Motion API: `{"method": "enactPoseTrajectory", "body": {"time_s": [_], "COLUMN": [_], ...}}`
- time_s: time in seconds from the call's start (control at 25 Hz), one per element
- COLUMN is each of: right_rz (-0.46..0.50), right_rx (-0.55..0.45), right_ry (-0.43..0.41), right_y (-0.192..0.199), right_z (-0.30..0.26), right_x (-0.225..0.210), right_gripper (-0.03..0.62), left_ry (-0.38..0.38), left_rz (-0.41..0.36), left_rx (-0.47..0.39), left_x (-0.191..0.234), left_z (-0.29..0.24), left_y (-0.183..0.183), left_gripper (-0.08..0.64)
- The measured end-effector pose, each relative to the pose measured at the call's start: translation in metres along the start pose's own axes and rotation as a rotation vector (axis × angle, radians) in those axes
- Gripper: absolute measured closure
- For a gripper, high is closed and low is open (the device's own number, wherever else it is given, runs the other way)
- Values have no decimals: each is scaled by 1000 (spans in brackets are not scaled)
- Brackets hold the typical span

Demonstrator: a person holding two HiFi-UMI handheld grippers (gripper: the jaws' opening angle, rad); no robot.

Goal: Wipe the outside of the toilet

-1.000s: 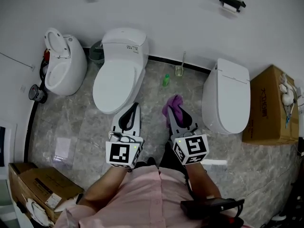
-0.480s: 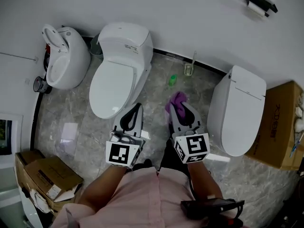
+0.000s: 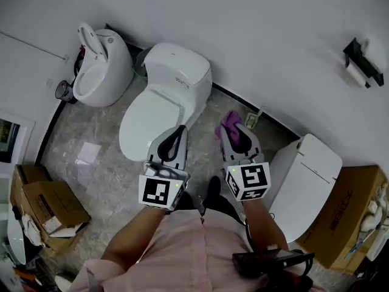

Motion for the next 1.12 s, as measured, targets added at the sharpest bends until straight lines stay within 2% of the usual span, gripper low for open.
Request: {"method": "enactPoseTrajectory", "body": {"time_s": [0.24, 0.52, 0.88, 1.12], "right_rz": [62, 84, 87, 86], "right_rx": [-28, -7, 30, 37], "right_ry": [-64, -104, -124, -132], "right_y": [-29, -28, 14, 52], "right_z": [-38, -56, -81, -88], "right_x": [-1, -4, -13, -13], "right_gripper": [514, 514, 514, 514], "left_ry": [-118, -157, -194, -197], "left_rz": [-38, -14, -4, -29], "left_rx": [-48, -16, 14, 6], "left_x": [37, 44, 52, 51], "left_z": [-11, -13, -13, -2], "left_y": [-7, 14, 57, 86], "left_gripper": [557, 557, 557, 557]}}
Point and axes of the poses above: the fingertips, and each gripper's own axes: z backward along the fingers, x to its left, y out of its underside, the point moved 6 cm from there along z, backward along the fingers, and after that the axes turned 11 degrees about -z, right-handed, at the moved point
